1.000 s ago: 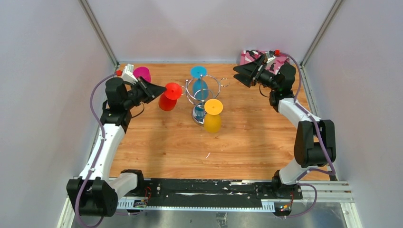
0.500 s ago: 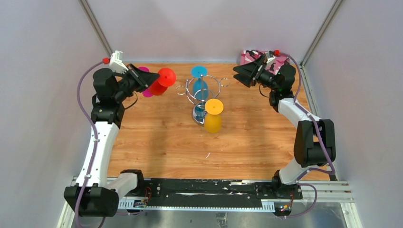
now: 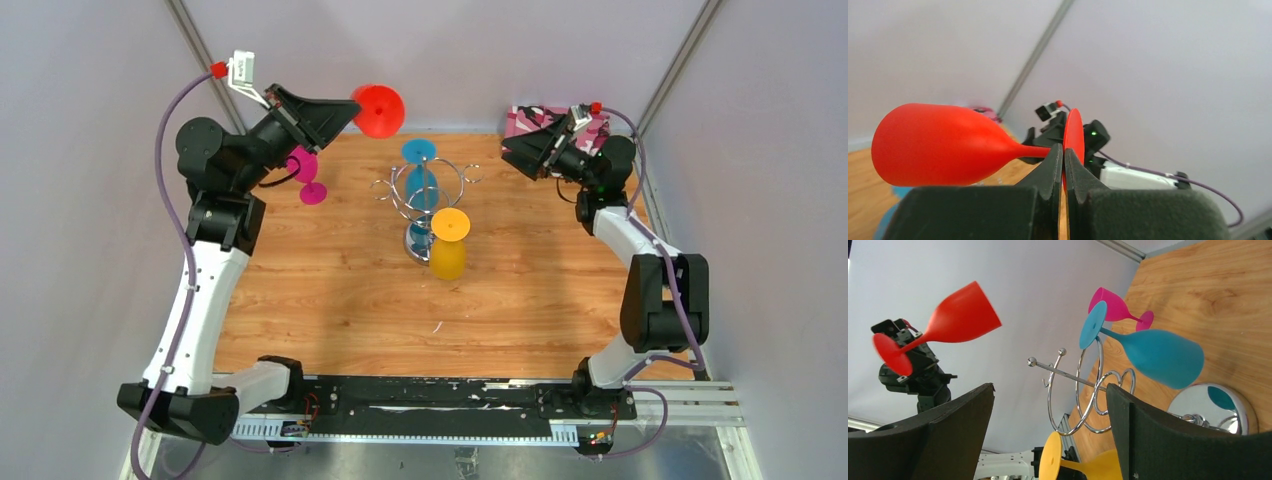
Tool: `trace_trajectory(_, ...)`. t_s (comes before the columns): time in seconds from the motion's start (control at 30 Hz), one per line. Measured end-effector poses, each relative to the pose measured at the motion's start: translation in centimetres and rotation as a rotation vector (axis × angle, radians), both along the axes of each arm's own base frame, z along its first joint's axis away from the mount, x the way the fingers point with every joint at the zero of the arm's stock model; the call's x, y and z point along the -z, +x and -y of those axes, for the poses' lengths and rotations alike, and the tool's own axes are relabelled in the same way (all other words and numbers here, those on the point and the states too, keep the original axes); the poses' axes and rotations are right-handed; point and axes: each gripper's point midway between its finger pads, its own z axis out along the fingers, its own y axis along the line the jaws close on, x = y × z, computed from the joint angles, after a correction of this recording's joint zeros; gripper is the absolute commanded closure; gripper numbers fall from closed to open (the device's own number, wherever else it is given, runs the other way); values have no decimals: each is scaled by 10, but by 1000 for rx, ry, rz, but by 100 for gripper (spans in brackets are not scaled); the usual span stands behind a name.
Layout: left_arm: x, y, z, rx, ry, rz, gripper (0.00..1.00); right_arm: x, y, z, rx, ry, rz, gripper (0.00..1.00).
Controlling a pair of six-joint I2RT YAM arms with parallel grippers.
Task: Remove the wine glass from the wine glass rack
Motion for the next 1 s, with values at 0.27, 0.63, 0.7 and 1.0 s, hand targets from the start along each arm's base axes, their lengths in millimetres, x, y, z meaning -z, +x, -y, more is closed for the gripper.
trace_trajectory(0.27, -29, -25, 71, 301, 8, 116, 100, -28, 5, 38, 48, -10, 122, 12)
trace_trajectory(0.63, -50, -61, 122, 778, -188, 323, 100, -91, 1, 54, -32, 88, 343, 13)
trace_trajectory(0.7, -50, -59, 124, 843, -222, 342, 100, -89, 2, 54, -43, 105, 324, 12)
trace_trajectory(1.0, -24, -43, 126, 929, -250, 313, 100, -130, -38, 50, -63, 99, 451, 10)
